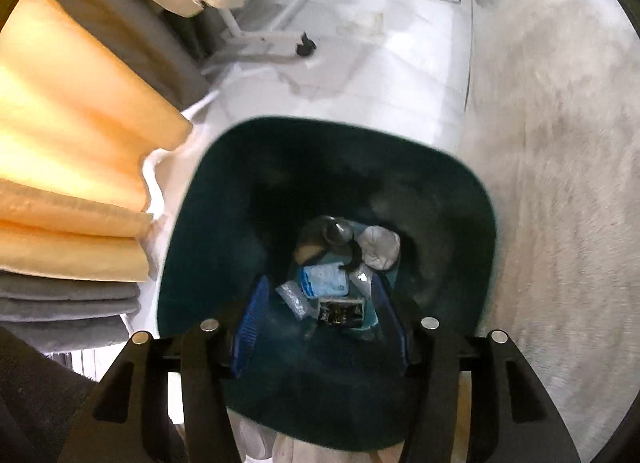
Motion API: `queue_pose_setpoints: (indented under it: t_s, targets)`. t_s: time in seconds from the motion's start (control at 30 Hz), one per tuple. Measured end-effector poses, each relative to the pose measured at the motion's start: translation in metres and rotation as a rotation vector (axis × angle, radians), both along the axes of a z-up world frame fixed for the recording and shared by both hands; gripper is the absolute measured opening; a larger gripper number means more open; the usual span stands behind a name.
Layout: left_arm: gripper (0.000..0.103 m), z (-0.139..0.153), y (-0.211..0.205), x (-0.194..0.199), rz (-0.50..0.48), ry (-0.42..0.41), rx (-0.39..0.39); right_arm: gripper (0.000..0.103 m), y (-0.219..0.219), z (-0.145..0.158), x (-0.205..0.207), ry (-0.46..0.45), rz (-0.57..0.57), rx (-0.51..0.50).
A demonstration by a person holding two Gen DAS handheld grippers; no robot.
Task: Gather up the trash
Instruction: 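Move both open tools back toward the white ball on the bed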
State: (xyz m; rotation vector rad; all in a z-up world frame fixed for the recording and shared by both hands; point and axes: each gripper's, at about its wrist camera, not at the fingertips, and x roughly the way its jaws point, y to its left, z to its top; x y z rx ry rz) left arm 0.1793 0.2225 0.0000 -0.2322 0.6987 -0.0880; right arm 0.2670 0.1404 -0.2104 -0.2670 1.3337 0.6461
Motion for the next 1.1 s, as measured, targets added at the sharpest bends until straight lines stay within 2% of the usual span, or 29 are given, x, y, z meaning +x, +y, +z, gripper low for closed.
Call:
queue_pose_setpoints:
  t_s: [0.27,0.37,0.5,0.63,1.1]
  targets:
    - [0.067,0.023,-0.018,0.004,-0.042,-0.065,-0.043,0.055,-0.022,0.050,-0.005,-0.112,0.049,0.074]
    - [0.068,0.031,-0.033,0.008,-0.065,-0.084,-0.018,0.060,-0.029,0.071,-0.007,-0.172,0.062,0.083]
    - [0.070,0.044,-0.053,0.008,-0.103,-0.118,0.008,0.061,-0.044,0.096,-0.009,-0.240,0.076,0.091]
    - [0.073,0.047,-0.065,0.010,-0.126,-0.141,-0.004,0.065,-0.069,0.121,-0.010,-0.312,0.068,0.088]
    - [0.073,0.035,-0.114,0.033,-0.175,-0.128,-0.006,0.069,-0.150,0.157,-0.001,-0.450,-0.045,0.139]
